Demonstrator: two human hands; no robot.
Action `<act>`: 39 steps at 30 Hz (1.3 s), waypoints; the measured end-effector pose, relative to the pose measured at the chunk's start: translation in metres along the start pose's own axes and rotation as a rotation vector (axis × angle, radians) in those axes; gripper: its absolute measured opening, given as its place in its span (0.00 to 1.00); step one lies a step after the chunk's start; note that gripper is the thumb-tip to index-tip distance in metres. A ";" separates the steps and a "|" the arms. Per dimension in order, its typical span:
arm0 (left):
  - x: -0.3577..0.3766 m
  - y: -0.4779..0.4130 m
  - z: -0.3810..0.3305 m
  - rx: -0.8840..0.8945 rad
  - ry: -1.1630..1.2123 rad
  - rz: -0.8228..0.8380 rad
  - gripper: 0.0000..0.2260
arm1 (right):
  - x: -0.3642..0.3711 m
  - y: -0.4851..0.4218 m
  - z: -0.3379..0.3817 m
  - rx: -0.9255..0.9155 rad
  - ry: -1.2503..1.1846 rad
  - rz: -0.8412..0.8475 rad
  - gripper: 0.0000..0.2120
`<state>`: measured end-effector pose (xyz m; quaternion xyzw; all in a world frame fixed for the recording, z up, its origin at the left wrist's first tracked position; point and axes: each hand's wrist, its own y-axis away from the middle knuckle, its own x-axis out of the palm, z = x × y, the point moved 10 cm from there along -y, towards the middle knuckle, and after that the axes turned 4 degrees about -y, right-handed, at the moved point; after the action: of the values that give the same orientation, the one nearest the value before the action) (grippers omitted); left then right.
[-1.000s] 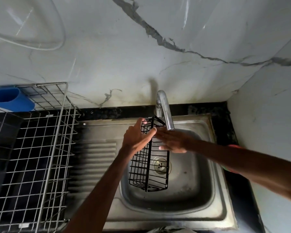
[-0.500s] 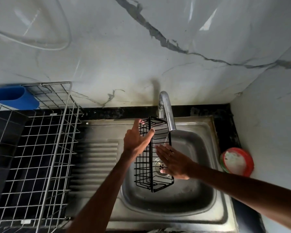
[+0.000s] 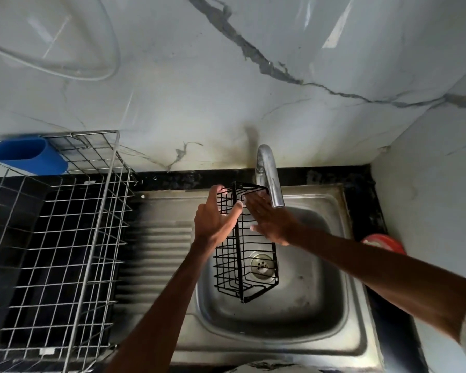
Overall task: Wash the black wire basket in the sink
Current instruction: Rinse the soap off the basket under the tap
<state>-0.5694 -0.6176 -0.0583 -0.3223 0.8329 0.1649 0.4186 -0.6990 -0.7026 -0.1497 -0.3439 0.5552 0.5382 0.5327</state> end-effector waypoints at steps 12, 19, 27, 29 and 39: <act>0.003 0.002 -0.002 -0.022 0.095 -0.023 0.31 | 0.022 0.055 0.036 -0.004 0.126 -0.052 0.36; 0.005 -0.001 -0.021 0.099 0.094 -0.005 0.34 | -0.043 0.022 -0.015 0.100 0.111 -0.072 0.25; -0.007 0.006 -0.013 0.071 0.112 -0.117 0.42 | 0.031 0.068 0.040 -0.037 -0.001 -0.069 0.34; -0.015 0.004 -0.013 0.072 0.137 -0.144 0.44 | 0.041 0.083 0.050 -0.052 -0.092 -0.010 0.32; -0.021 0.007 -0.018 0.068 0.084 -0.115 0.35 | 0.008 0.072 0.036 -0.120 -0.347 -0.158 0.25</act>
<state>-0.5752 -0.6142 -0.0303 -0.3618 0.8350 0.0987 0.4026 -0.7614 -0.6526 -0.1349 -0.3197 0.3934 0.5779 0.6396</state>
